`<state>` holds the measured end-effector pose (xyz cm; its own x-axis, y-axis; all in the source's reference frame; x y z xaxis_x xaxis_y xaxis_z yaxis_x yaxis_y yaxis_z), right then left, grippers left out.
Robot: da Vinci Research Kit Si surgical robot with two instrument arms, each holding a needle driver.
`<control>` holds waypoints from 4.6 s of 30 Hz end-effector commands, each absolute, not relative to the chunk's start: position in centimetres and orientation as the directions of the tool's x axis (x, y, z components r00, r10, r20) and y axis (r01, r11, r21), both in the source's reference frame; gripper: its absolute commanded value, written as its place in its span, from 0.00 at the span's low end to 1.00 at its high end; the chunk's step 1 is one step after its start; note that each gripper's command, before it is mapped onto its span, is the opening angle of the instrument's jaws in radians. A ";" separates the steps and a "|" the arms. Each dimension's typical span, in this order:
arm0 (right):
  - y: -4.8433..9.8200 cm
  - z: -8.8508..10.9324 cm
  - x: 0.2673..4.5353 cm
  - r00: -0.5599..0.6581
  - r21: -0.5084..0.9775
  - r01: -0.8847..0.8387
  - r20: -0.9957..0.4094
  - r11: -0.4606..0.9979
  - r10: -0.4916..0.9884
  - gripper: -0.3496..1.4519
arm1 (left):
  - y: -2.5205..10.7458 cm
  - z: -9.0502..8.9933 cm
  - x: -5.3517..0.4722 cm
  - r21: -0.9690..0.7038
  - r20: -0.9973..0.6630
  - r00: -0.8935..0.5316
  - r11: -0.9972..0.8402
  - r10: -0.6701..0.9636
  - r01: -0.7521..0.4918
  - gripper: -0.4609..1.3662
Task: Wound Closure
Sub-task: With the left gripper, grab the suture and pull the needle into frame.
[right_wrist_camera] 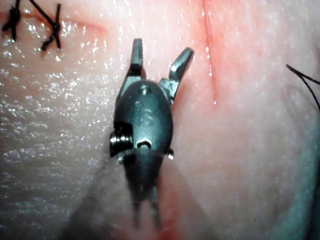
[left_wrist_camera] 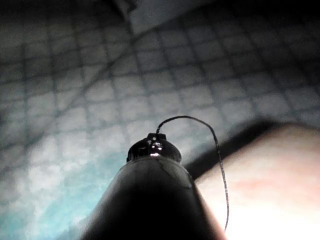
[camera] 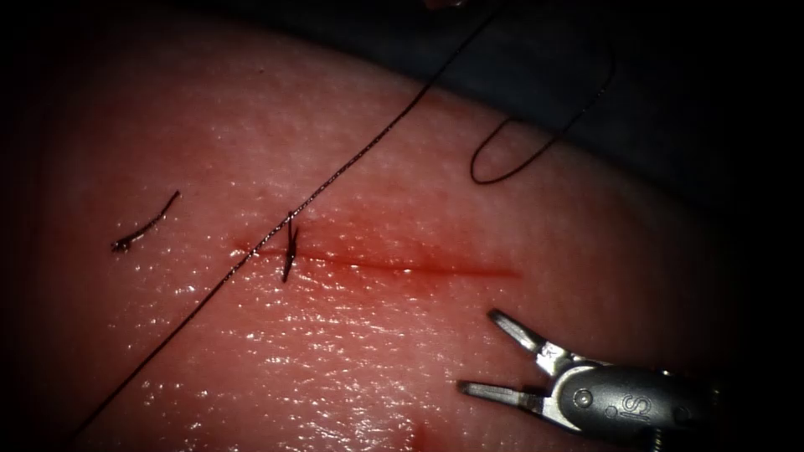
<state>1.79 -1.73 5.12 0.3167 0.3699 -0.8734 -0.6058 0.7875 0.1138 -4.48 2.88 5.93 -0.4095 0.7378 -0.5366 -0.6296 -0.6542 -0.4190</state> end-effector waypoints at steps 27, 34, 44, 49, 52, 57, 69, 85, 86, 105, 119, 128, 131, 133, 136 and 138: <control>-1.7 5.1 1.87 0.313 0.121 -0.597 -0.875 0.793 0.369 0.59 | 3.3 6.2 -4.94 -0.372 -0.621 -0.415 -0.716 0.665 -0.591 0.81; -1.7 5.1 1.87 0.313 0.120 -0.598 -0.875 0.792 0.370 0.59 | 3.0 5.9 -4.58 -0.447 -0.645 -0.413 -0.755 0.643 -0.479 1.00; -1.7 5.1 1.91 0.312 0.121 -0.598 -0.875 0.792 0.369 0.60 | 2.4 5.7 -4.02 -0.415 -0.681 -0.474 -0.827 0.559 -0.380 1.00; -1.7 5.1 1.94 0.309 0.125 -0.594 -0.877 0.795 0.369 0.60 | 1.9 5.7 -3.79 -0.412 -0.692 -0.494 -0.850 0.526 -0.327 1.00; -1.7 5.1 1.94 0.309 0.125 -0.594 -0.876 0.795 0.369 0.60 | 1.7 5.7 -3.63 -0.416 -0.698 -0.502 -0.860 0.511 -0.296 1.00; -1.7 5.1 1.95 0.311 0.126 -0.595 -0.875 0.794 0.371 0.59 | 1.5 5.6 -3.44 -0.407 -0.700 -0.516 -0.869 0.494 -0.280 1.00; -1.6 5.1 2.21 0.318 0.145 -0.594 -0.861 0.791 0.397 0.57 | 1.4 5.6 -3.45 -0.377 -0.683 -0.521 -0.858 0.512 -0.349 0.99; -1.4 5.3 2.43 0.327 0.154 -0.607 -0.846 0.779 0.422 0.55 | 0.9 5.1 -3.13 -0.358 -0.710 -0.514 -0.875 0.482 -0.326 0.98; -1.3 5.3 2.43 0.319 0.154 -0.610 -0.850 0.778 0.419 0.55 | 0.9 5.1 -3.07 -0.352 -0.711 -0.517 -0.878 0.477 -0.325 0.98; -1.4 5.0 1.69 0.296 0.079 -0.704 -0.870 0.706 0.394 0.56 | -0.6 5.4 -2.04 -0.361 -0.675 -0.532 -0.858 0.512 -0.366 0.91; -1.9 4.9 1.43 0.308 0.139 -0.694 -0.830 0.707 0.466 0.57 | -1.0 5.7 -2.04 -0.381 -0.399 -0.655 -0.766 0.641 -0.518 0.36; -2.1 4.7 1.48 0.306 0.157 -0.683 -0.825 0.713 0.475 0.57 | -1.1 5.9 -1.99 -0.352 -0.168 -0.742 -0.743 0.649 -0.570 0.56; -2.1 4.7 1.50 0.302 0.163 -0.677 -0.828 0.718 0.473 0.57 | -1.1 6.0 -2.00 -0.355 -0.149 -0.755 -0.747 0.639 -0.563 0.75; -2.2 4.7 1.51 0.304 0.166 -0.673 -0.827 0.721 0.474 0.57 | -1.1 6.0 -2.01 -0.358 -0.150 -0.758 -0.750 0.635 -0.557 0.83; -2.2 4.7 1.51 0.310 0.168 -0.667 -0.823 0.726 0.475 0.57 | -1.2 6.0 -2.02 -0.365 -0.150 -0.764 -0.754 0.627 -0.547 0.66; -2.2 4.7 1.50 0.310 0.169 -0.664 -0.824 0.729 0.473 0.57 | -1.2 6.0 -2.02 -0.372 -0.141 -0.752 -0.738 0.644 -0.563 0.32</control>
<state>1.50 -2.25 4.68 0.3097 0.4739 -0.8243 -0.6657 0.7271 0.1679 -2.02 -1.17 5.98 -0.7538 0.6416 -0.1416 -0.5619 -0.7412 -0.3673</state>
